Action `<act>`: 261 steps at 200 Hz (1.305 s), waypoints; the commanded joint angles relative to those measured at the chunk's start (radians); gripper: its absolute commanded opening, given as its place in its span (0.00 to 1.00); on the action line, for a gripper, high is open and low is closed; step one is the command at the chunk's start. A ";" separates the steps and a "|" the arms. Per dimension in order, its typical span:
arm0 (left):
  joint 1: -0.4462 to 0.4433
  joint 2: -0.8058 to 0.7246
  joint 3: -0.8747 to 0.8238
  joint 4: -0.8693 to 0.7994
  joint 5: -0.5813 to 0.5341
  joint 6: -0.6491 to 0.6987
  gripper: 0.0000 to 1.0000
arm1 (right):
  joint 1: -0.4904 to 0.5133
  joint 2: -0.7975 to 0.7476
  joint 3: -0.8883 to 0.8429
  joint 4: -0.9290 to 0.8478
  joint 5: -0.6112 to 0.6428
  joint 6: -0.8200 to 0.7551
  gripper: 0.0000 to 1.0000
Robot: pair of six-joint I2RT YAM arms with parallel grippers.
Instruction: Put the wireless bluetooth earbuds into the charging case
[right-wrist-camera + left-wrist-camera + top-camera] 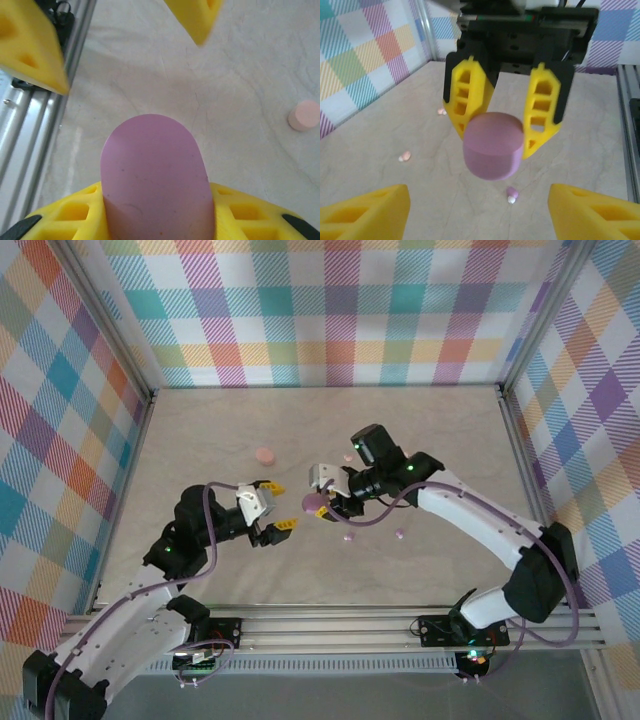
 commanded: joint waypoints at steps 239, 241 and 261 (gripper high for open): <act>-0.100 0.215 0.022 0.289 0.093 -0.121 0.67 | -0.001 -0.087 0.012 -0.049 -0.055 -0.005 0.07; -0.099 0.216 0.023 0.286 0.094 -0.120 0.66 | 0.000 -0.087 0.012 -0.050 -0.055 -0.005 0.07; -0.102 0.224 0.031 0.254 0.107 -0.106 0.63 | -0.002 -0.089 0.013 -0.049 -0.058 -0.004 0.07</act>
